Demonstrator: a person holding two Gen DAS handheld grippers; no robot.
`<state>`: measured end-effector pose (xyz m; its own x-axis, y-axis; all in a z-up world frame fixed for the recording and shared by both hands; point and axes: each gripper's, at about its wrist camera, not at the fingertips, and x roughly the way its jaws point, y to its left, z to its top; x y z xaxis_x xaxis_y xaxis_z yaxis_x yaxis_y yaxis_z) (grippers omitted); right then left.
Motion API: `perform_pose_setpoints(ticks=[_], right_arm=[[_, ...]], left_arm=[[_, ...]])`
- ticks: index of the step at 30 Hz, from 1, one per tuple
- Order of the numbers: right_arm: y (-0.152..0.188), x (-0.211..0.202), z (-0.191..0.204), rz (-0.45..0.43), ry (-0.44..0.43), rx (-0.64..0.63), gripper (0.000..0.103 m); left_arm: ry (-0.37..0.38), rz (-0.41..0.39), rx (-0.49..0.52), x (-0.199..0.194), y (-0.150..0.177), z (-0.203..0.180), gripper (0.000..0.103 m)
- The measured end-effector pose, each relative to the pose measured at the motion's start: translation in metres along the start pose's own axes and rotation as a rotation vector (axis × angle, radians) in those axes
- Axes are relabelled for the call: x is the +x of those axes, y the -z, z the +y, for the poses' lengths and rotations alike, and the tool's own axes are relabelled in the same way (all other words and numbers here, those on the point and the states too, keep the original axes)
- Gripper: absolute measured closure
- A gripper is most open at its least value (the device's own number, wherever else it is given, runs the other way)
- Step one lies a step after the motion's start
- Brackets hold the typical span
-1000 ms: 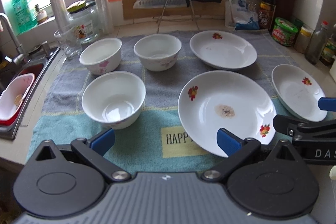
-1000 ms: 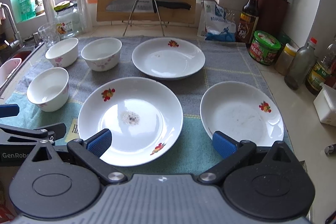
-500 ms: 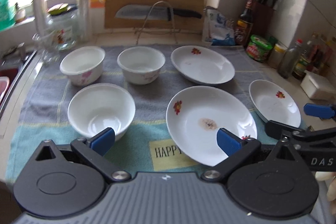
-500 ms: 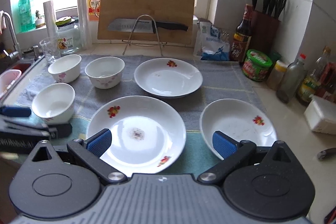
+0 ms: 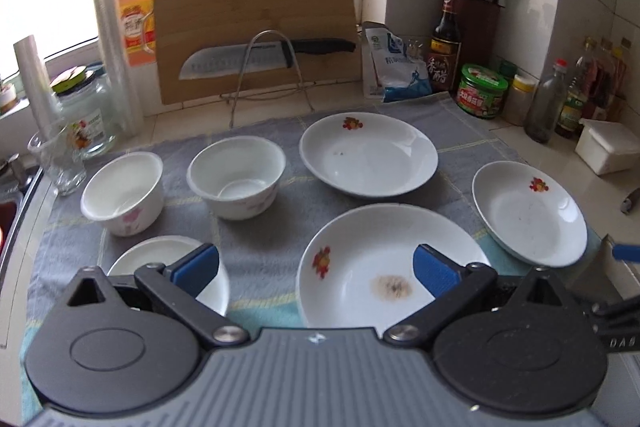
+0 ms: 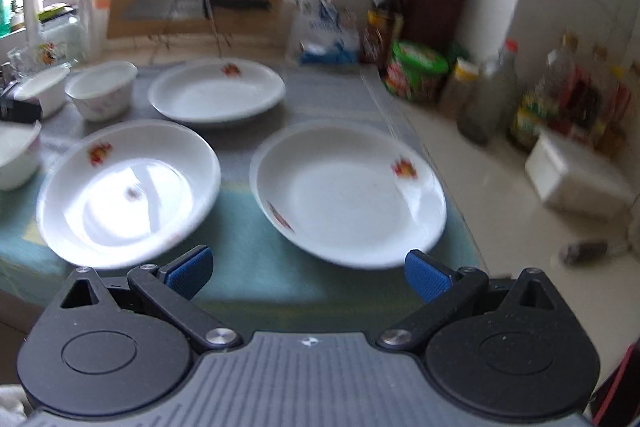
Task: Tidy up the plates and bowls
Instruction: 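Move the left gripper to a flower-print plate's rim and grasp it, then lift the flower-print plate with the left gripper and carry it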
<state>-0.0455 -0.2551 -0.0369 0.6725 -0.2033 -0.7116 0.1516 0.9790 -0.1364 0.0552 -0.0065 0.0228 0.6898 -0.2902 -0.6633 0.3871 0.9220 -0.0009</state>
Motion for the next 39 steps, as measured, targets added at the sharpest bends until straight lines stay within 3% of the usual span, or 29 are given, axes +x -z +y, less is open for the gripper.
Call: perform_pose_setpoints(ticks=[5,11,15,27,32,39], right_arm=[[0.013,0.031,-0.029,0.043,-0.043,0.023,0.0],[0.015,0.066,-0.053,0.065,-0.098,0.038,0.0],[0.013,0.075,-0.061,0.023,-0.14,-0.008,0.0],[0.012,0.086,-0.077,-0.063,-0.247,-0.103,0.0],[0.017,0.085,-0.082,-0.095,-0.272,-0.123,0.0],[0.022,0.084,-0.087,-0.127,-0.293,-0.135,0.0]], left_arm=[[0.058,0.002,0.026,0.019,-0.021,-0.026,0.001],[0.074,0.054,0.043,0.052,-0.049,-0.063,0.001],[0.088,0.071,0.093,0.071,-0.062,-0.087,0.001],[0.225,0.174,0.258,0.128,-0.089,-0.155,0.001],[0.314,0.262,0.33,0.156,-0.095,-0.177,0.001],[0.356,0.396,0.431,0.192,-0.094,-0.197,0.004]])
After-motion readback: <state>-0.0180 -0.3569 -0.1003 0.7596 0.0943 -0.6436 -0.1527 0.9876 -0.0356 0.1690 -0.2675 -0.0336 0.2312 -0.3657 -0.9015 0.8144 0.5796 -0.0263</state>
